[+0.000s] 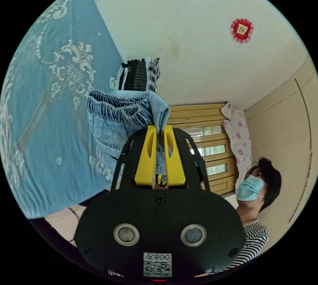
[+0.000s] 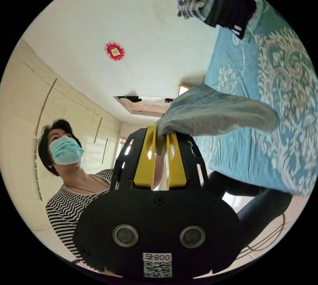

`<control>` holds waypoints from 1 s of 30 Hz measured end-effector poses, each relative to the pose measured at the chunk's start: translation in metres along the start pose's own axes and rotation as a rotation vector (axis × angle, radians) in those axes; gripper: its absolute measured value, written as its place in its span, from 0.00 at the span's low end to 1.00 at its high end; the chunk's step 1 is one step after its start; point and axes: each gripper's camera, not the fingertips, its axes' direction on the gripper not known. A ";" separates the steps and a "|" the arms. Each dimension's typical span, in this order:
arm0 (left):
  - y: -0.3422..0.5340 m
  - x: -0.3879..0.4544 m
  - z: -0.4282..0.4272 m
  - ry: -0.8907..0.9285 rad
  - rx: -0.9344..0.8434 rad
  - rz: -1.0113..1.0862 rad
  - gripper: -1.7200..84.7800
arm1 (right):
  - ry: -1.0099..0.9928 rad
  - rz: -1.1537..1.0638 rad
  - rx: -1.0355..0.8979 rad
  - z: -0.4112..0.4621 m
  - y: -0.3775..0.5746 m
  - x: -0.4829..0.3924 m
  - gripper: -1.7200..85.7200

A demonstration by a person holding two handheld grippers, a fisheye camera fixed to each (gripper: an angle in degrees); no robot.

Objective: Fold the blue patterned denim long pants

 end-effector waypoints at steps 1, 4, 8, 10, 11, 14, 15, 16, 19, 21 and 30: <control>-0.037 0.006 0.021 0.027 -0.012 0.011 0.06 | 0.014 -0.015 0.014 -0.004 -0.026 -0.007 0.04; -0.123 0.037 0.068 0.068 -0.030 0.043 0.06 | 0.035 -0.047 0.054 -0.011 -0.091 -0.028 0.04; -0.219 0.101 0.123 0.081 -0.068 0.102 0.06 | 0.024 -0.099 0.086 -0.018 -0.172 -0.072 0.03; -0.280 0.153 0.168 0.058 -0.115 0.156 0.06 | 0.025 -0.127 0.094 -0.023 -0.206 -0.096 0.04; -0.296 0.166 0.181 0.053 -0.128 0.167 0.06 | 0.023 -0.146 0.105 -0.028 -0.230 -0.112 0.04; -0.372 0.228 0.253 0.040 -0.186 0.226 0.06 | 0.046 -0.219 0.147 -0.046 -0.289 -0.155 0.04; -0.401 0.251 0.284 0.041 -0.201 0.256 0.06 | 0.057 -0.239 0.156 -0.049 -0.301 -0.164 0.04; -0.429 0.271 0.315 0.055 -0.221 0.290 0.06 | 0.084 -0.282 0.174 -0.056 -0.322 -0.181 0.04; -0.492 0.307 0.385 0.097 -0.250 0.357 0.06 | 0.173 -0.392 0.213 -0.070 -0.371 -0.219 0.04; -0.525 0.314 0.424 0.090 -0.261 0.377 0.06 | 0.236 -0.442 0.230 -0.075 -0.396 -0.229 0.04; -0.671 0.184 0.576 -0.463 -0.385 0.176 0.06 | 0.592 -0.179 0.163 -0.057 -0.532 -0.064 0.04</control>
